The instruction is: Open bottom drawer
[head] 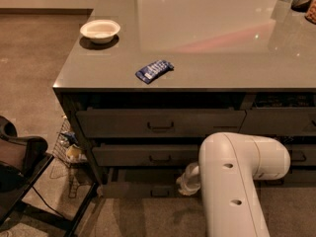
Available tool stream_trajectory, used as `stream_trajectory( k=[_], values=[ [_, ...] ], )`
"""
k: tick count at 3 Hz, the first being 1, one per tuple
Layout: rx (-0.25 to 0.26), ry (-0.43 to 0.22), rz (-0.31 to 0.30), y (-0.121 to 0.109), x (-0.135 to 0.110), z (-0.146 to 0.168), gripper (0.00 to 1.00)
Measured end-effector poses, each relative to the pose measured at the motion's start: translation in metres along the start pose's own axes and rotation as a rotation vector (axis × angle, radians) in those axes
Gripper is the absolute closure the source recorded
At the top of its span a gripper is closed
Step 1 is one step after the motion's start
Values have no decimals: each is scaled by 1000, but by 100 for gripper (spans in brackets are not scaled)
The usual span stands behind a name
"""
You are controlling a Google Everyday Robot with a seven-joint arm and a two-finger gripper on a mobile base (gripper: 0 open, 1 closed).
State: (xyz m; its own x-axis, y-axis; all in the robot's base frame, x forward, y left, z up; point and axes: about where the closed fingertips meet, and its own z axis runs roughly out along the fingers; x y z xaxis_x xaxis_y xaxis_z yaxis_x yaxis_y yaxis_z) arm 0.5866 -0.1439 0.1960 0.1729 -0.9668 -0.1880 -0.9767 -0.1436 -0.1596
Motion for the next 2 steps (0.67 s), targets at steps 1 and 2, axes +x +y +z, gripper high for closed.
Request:
stream_trajectory(
  k=[1,2],
  values=[
    [0,0,0,-1,-1,-4,100],
    [-3,-3,2,2,-1,-5,100]
  ],
)
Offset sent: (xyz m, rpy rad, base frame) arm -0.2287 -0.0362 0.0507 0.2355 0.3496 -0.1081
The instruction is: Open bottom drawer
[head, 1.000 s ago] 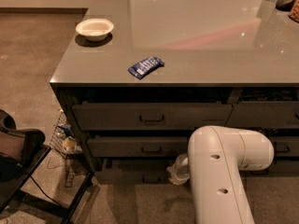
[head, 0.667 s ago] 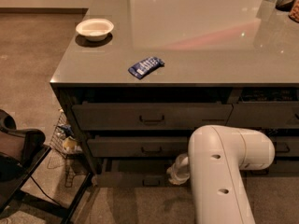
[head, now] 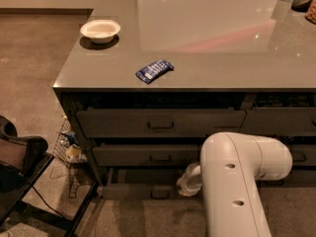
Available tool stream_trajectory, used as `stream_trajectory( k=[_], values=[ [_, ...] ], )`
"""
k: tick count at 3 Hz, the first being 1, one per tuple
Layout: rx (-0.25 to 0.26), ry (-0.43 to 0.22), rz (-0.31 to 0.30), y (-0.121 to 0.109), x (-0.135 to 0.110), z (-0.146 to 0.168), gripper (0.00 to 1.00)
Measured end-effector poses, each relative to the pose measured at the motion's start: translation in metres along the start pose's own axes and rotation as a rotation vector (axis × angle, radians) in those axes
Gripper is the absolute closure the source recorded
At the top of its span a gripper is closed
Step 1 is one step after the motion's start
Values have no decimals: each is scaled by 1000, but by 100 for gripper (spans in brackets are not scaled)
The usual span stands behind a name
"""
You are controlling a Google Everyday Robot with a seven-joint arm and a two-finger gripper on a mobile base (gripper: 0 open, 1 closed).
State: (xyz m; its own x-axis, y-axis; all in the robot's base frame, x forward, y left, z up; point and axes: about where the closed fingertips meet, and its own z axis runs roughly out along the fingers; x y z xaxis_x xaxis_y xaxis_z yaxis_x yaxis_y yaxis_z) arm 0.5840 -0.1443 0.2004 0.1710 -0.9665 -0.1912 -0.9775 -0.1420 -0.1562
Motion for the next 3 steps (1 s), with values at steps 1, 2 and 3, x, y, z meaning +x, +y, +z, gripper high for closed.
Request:
stream_trajectory(
  k=[1,2,3],
  values=[
    [-1,-1,1,1,0,0,100],
    [-27,-22,26,27,-3,-8,100],
    [-27,-22,27,26,-4,-12,100]
  ],
)
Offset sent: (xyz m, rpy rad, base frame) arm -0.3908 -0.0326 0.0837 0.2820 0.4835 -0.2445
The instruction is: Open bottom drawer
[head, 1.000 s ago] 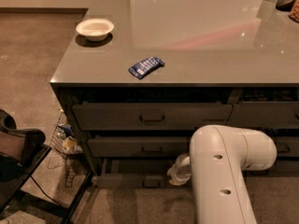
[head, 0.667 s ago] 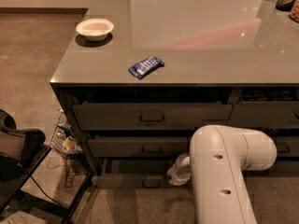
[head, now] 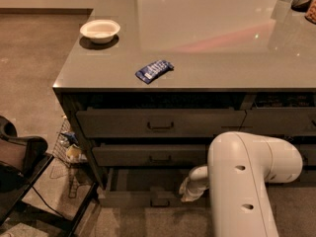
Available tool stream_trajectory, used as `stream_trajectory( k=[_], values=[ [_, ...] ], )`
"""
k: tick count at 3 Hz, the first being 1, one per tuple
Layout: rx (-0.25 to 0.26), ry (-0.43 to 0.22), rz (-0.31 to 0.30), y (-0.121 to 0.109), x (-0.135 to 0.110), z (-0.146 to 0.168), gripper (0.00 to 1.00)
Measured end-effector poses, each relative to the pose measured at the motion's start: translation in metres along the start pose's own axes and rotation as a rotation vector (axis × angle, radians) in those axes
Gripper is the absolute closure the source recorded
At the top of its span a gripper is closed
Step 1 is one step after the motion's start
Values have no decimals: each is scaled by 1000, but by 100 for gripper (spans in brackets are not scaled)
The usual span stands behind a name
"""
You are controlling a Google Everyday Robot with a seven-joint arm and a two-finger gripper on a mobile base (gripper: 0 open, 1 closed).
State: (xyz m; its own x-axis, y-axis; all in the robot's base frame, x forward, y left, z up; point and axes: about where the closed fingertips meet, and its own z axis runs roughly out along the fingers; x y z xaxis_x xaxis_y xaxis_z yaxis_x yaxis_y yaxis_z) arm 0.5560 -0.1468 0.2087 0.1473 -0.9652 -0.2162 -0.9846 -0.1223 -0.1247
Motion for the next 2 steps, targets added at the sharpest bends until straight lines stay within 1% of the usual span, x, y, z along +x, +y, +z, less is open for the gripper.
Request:
stream_trajectory(
  k=[1,2],
  values=[
    [0,0,0,0,0,0,100],
    [-28,-6,-1,9,-4,3,100]
  ],
)
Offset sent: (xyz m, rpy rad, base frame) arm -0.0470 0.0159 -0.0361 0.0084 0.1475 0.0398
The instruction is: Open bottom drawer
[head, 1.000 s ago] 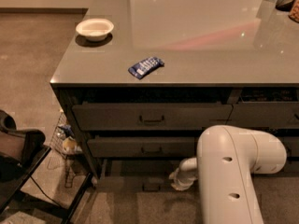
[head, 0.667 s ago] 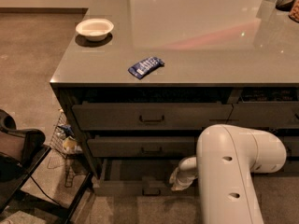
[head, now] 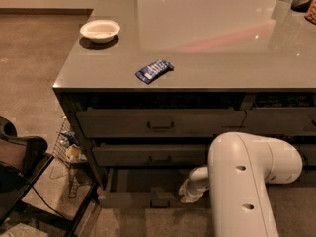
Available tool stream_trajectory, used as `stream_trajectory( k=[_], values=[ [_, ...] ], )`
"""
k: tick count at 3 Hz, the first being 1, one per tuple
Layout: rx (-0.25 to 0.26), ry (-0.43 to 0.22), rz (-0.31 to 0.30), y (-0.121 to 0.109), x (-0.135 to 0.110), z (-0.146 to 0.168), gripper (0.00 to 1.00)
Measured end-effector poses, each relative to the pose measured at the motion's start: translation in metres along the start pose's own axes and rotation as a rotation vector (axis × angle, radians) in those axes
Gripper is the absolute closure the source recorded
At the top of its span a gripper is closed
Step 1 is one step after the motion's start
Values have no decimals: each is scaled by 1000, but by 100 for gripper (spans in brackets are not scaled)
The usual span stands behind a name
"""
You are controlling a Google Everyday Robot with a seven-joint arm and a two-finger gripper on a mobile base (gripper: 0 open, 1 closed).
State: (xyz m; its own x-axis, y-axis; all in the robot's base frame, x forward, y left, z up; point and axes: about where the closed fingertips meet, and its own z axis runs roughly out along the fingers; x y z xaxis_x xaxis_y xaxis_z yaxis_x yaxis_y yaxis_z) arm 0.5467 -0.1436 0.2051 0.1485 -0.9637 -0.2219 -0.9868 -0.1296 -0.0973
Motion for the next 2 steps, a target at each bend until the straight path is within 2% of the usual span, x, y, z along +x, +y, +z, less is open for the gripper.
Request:
stream_trajectory(
  k=[2],
  values=[
    [0,0,0,0,0,0,100]
  ],
)
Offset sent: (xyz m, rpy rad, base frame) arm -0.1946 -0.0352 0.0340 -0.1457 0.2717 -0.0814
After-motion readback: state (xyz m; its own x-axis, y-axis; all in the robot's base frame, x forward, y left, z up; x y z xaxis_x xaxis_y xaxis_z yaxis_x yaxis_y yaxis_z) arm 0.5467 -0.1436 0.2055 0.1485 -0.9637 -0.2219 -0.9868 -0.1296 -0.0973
